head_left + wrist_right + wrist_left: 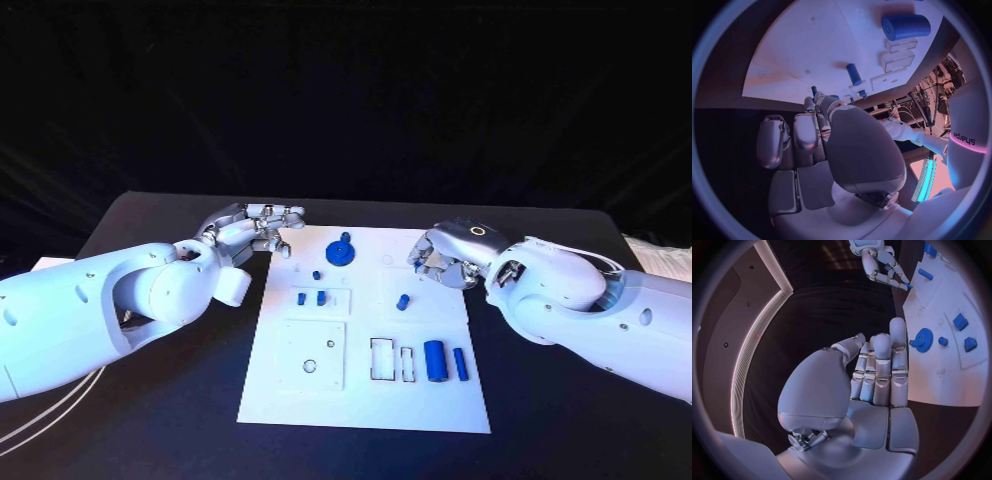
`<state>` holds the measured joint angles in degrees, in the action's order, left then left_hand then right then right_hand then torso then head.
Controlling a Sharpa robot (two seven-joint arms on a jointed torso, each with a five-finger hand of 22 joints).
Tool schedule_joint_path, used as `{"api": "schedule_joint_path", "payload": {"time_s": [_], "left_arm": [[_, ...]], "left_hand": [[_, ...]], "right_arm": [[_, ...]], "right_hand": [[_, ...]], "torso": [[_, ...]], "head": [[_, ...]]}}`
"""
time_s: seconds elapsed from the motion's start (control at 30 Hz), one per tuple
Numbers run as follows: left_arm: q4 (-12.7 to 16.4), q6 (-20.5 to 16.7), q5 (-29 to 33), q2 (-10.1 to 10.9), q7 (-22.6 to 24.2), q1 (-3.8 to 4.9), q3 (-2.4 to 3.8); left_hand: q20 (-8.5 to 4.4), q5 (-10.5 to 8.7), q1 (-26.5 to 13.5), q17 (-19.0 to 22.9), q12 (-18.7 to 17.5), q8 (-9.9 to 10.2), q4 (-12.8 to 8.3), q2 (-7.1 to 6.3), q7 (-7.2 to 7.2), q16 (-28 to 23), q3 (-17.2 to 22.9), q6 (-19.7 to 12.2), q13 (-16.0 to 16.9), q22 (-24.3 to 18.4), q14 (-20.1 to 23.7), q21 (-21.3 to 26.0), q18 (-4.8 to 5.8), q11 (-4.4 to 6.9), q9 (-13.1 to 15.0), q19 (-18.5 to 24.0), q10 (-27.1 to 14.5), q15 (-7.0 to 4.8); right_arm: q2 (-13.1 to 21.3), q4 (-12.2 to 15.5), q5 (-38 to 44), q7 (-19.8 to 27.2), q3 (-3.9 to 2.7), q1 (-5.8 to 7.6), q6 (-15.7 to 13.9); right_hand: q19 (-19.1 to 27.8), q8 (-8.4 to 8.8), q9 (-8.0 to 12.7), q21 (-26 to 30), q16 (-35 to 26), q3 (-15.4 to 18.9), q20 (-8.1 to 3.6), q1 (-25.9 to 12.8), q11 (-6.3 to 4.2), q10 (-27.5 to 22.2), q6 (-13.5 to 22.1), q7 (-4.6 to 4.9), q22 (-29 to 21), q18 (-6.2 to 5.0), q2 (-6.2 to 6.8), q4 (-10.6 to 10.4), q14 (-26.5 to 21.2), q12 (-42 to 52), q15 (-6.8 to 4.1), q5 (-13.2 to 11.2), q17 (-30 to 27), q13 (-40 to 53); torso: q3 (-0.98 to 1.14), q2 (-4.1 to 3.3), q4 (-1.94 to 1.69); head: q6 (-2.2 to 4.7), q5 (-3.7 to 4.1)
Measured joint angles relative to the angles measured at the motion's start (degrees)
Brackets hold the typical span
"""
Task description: Assemble the parts on the task board
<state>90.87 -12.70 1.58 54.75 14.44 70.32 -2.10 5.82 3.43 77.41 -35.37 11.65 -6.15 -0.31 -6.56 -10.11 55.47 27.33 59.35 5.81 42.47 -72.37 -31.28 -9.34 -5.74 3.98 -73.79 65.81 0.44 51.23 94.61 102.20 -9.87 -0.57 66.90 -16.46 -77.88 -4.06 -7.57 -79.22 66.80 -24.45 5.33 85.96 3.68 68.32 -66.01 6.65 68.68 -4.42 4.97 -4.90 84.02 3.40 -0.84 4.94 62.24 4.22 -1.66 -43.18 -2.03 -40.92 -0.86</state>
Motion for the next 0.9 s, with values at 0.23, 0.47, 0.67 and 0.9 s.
{"api": "schedule_joint_path", "payload": {"time_s": [0.23,0.47,0.67,0.9], "left_arm": [[-0.03,0.00,0.00,0.00,0.02,0.00,0.00],[0.00,0.01,0.00,-0.05,0.07,-0.01,0.00],[0.04,0.02,0.00,-0.17,0.13,-0.01,0.00],[0.17,0.05,0.00,-0.16,0.15,-0.01,0.00]], "left_hand": [[0.00,0.00,0.00,0.00,0.00,0.00,0.16,0.00,0.00,0.00,-0.15,0.00,0.00,-0.07,0.00,0.00,0.00,0.21,0.00,0.00,-0.21,0.00],[0.00,0.00,0.00,-0.01,0.00,0.00,0.16,0.00,0.00,0.00,-0.15,0.00,-0.01,-0.07,0.00,0.00,0.00,0.21,0.00,0.00,-0.20,0.01],[0.00,0.00,0.00,-0.01,0.00,0.00,0.16,0.00,0.01,0.00,-0.15,0.00,-0.01,-0.06,0.00,0.00,0.01,0.21,0.00,0.00,-0.20,0.01],[0.00,0.00,0.00,0.05,0.25,0.00,0.16,0.00,0.01,0.00,-0.15,0.00,0.03,-0.06,0.00,0.00,0.00,0.22,-0.04,0.00,-0.20,0.01]], "right_arm": [[-1.48,2.71,-0.74,0.38,-0.05,-0.06,-0.66],[-4.66,4.36,-0.95,0.92,-0.05,-0.65,-1.03],[-8.19,4.40,-1.15,1.57,0.06,-2.60,-1.09],[-10.78,3.54,-1.08,2.31,0.26,-5.09,-1.07]], "right_hand": [[0.00,0.00,0.00,0.00,0.00,-0.40,0.00,0.00,0.03,-0.03,0.00,0.00,0.04,0.00,0.00,0.07,0.00,-0.03,0.00,-0.11,0.00,-0.14],[0.00,0.01,0.00,0.00,0.22,-0.57,0.00,0.00,0.14,-0.13,0.00,0.00,0.03,0.00,0.01,0.24,0.00,0.10,0.00,-0.06,-0.01,-0.14],[0.00,0.01,-0.02,0.00,0.22,-0.75,0.00,-0.01,0.14,-0.14,0.01,0.00,0.03,0.01,0.01,0.42,0.00,0.10,0.00,0.06,-0.01,-0.28],[0.01,0.01,-0.05,0.00,0.22,-0.96,0.00,-0.01,0.24,-0.24,0.20,0.19,0.02,0.00,0.01,0.63,0.00,0.10,0.01,0.06,-0.02,-0.31]], "torso": [[0.02,-0.07,-0.07],[-0.02,-0.08,-0.12],[-0.09,-0.07,-0.12],[-0.12,-0.03,-0.08]], "head": [[-0.19,-0.78],[-0.58,-1.65],[-0.90,-2.58],[-1.36,-3.99]]}}
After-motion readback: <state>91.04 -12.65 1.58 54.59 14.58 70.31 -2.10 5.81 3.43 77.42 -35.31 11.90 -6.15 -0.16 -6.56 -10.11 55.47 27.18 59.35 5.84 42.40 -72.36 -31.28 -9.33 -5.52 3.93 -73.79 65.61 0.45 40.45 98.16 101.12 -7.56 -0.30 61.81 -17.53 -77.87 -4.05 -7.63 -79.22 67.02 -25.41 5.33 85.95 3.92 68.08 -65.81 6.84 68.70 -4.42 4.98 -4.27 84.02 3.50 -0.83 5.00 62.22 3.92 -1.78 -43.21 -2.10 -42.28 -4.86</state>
